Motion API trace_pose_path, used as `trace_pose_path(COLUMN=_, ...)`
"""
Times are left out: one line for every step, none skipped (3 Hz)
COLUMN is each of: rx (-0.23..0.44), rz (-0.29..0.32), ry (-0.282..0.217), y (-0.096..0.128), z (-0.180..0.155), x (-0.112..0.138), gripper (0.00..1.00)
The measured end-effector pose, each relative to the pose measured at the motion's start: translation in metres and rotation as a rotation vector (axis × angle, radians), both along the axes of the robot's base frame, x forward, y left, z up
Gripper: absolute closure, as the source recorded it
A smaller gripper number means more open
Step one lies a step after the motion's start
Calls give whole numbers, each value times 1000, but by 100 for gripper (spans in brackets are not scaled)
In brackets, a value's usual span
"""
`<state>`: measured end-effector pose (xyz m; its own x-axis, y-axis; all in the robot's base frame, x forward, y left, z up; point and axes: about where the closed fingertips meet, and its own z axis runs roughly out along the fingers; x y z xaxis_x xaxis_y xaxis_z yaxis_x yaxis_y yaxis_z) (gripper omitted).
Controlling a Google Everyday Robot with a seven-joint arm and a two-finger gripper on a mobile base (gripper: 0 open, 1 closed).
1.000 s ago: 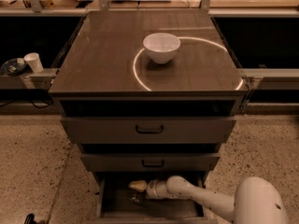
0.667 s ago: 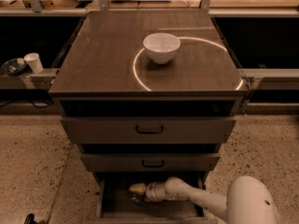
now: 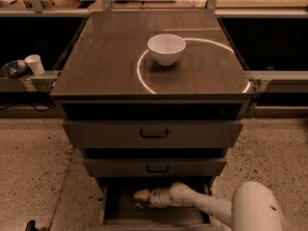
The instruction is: Pick water bottle from bottom drawer and place on counter
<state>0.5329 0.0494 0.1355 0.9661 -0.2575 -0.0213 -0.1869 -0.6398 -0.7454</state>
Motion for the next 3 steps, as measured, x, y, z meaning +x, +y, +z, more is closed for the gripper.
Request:
trace_pose_path(rx=-1, rz=0, ry=6, y=0, z=-2, x=0, gripper=38)
trace_pose_path(rx=-2, rz=-1, ry=11, y=1, z=-4, x=0, gripper=54)
trace_pose_path(rx=-1, rz=-6, ry=23, y=0, z=-8, x=1, gripper=62)
